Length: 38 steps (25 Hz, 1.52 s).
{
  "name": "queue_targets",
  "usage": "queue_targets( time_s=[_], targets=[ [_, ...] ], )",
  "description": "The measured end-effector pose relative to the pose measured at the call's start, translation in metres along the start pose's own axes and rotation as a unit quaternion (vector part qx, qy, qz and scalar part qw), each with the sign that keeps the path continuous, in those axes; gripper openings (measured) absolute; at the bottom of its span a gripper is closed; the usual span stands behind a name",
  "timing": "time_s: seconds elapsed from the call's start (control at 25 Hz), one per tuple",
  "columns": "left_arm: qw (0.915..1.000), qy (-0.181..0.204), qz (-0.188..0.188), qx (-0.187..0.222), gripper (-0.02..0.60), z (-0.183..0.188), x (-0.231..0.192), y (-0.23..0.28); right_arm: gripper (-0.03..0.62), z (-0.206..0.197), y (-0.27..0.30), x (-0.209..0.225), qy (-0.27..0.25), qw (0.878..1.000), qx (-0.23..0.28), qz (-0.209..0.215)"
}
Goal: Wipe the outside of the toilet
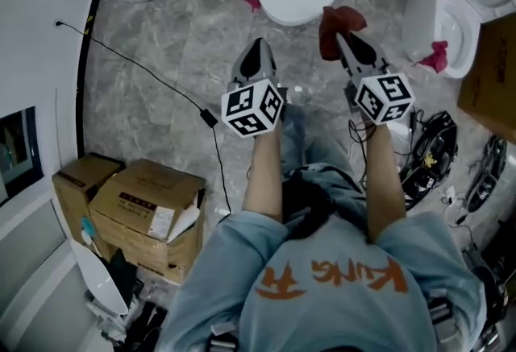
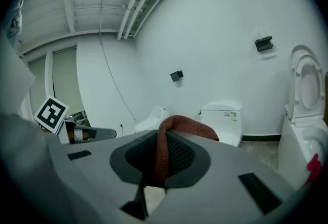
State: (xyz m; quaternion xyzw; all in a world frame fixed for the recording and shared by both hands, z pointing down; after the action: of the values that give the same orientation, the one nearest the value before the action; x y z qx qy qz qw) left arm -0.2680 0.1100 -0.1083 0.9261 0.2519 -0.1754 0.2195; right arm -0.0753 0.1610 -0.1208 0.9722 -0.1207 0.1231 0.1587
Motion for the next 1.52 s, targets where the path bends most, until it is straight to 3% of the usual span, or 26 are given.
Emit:
queue_targets(
  time_s=[0.16, 0.32, 0.48, 0.76, 0.96, 1.12, 1.52],
  targets=[
    [0.9988, -0.045, -0.014, -0.015, -0.005, -0.009, -0.015, 0.024, 0.041, -0.015, 0.024, 0.004, 0.008, 1.000, -0.024, -0.008],
    [0.9974, -0.056, -0.035, -0.026, -0.005, -0.025, -0.007, 0.056, 0.041, -0.025, 0.032, 0.038, 0.030, 0.998, -0.030, -0.038],
    [0.9939, -0.076, -0.077, -0.023, -0.005, -0.054, 0.005, 0.071, 0.041, -0.056, 0.044, 0.058, 0.033, 0.998, -0.046, -0.019],
    [0.9938, -0.093, -0.011, -0.060, -0.005, -0.125, -0.022, 0.121, 0.041, -0.115, 0.100, 0.078, -0.043, 0.988, -0.120, 0.089],
    [0.9906, -0.093, 0.023, -0.098, -0.005, -0.175, -0.044, 0.132, 0.041, -0.161, 0.114, 0.083, -0.085, 0.974, -0.165, 0.132],
    [0.9889, -0.092, 0.041, -0.109, -0.005, -0.204, -0.060, 0.146, 0.041, -0.195, 0.125, 0.082, -0.080, 0.964, -0.206, 0.151],
    [0.9869, -0.086, 0.065, -0.120, -0.005, -0.262, -0.101, 0.180, 0.041, -0.277, 0.169, 0.079, -0.132, 0.936, -0.226, 0.235]
  ],
)
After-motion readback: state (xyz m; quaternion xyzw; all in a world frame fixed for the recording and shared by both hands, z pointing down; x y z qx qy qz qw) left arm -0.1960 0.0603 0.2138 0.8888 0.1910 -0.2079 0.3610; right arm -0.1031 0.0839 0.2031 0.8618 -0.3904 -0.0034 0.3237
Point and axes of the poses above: the fingertips, and each gripper's own axes: y forward along the fingers, x to its right, z out of its top, the point moved 3 cm from there along -y, backward along the fingers, and after that the axes turned 2 degrees about x, right-handed, at the moved point
